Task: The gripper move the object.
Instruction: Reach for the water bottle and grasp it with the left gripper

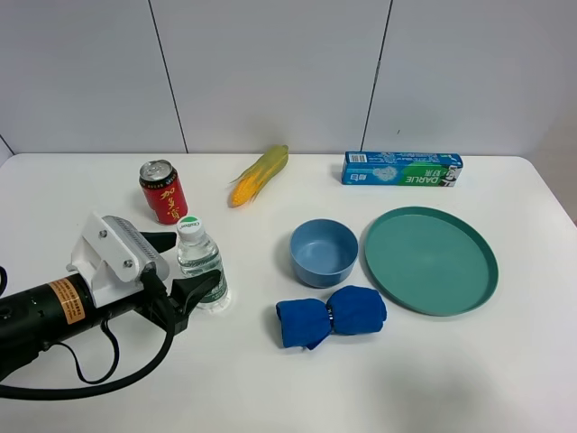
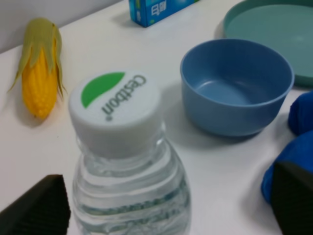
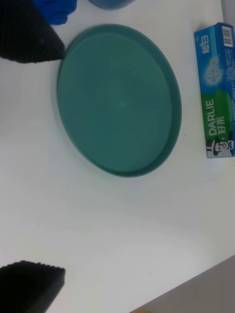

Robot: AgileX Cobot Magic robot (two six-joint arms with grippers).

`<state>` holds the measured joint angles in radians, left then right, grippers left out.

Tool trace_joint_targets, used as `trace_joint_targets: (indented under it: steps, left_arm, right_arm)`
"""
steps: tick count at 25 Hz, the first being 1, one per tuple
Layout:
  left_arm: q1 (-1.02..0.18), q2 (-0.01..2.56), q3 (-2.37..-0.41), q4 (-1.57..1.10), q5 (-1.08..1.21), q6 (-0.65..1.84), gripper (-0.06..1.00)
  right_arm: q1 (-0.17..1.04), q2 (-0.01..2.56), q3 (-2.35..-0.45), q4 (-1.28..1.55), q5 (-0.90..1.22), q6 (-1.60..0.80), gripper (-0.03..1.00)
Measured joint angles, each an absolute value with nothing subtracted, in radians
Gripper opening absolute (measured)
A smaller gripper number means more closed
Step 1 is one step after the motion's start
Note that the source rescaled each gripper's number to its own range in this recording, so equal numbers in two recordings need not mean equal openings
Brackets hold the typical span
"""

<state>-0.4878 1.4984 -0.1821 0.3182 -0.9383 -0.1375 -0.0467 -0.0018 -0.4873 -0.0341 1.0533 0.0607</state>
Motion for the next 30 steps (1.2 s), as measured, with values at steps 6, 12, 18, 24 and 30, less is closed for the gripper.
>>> trace_joint_targets:
  steps: [6, 12, 18, 24, 30]
  left_arm:
    - [-0.488, 1.499, -0.218, 0.297, -0.938, -0.2, 0.64]
    - [-0.488, 1.554, -0.255, 0.293, -0.927, -0.207, 0.64]
    - [-0.488, 1.584, -0.322, 0.323, -0.887, -0.218, 0.64]
    - [-0.488, 1.585, -0.327, 0.327, -0.852, -0.224, 0.63]
    - [-0.488, 1.586, -0.377, 0.364, -0.75, -0.286, 0.64]
  right_arm:
    - [-0.047, -0.002, -0.487, -0.034, 1.053, 0.061, 1.0]
    - [-0.047, -0.002, -0.487, -0.034, 1.053, 0.061, 1.0]
    - [-0.047, -0.002, -0.487, -0.034, 1.053, 0.061, 1.0]
    - [-0.047, -0.002, -0.487, -0.034, 1.053, 0.061, 1.0]
    - [-0.047, -0.002, -0.487, -0.034, 1.053, 0.061, 1.0]
